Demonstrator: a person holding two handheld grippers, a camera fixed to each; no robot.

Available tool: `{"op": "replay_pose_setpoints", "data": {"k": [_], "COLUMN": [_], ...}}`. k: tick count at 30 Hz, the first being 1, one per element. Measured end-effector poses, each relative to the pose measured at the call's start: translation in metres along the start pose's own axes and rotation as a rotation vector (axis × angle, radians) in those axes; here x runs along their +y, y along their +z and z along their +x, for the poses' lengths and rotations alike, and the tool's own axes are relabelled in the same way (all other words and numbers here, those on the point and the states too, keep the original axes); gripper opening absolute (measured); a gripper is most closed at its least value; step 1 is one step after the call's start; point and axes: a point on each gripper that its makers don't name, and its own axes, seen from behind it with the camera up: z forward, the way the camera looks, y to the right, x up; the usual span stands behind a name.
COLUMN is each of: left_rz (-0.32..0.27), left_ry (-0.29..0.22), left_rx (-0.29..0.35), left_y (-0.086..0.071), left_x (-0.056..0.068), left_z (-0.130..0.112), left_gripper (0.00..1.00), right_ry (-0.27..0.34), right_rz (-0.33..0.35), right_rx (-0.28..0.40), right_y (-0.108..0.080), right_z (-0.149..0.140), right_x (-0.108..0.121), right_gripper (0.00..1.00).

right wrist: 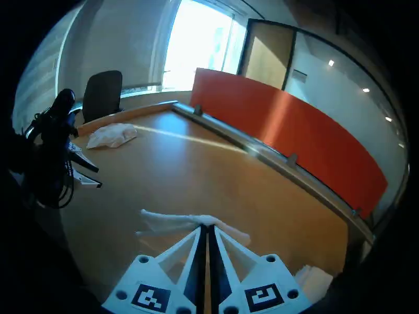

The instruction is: Fold towel

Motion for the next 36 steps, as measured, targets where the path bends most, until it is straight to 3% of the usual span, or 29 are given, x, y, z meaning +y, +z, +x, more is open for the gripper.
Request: {"op": "replay_pose_setpoints", "data": {"k": [20,36], "left_rz": [-0.008,0.003], "left_ry": [0.013,0.018], "left_rx": [-0.002,-0.006], "left_y": [-0.002,-0.002], "left_x": [0.007,0.007], "left_z": [0.001,0.002], "left_gripper": [0.76,0.76], "right_ry": [0.051,0.079], "right_rz": [-0.146,-0.223], "right_rx": [0.029,0.000], "right_y": [-0.039,-0.052], "right_z": [0.007,-0.004], "right_x": [0.105,0.188], "right_gripper": [0.05,0.05]}}
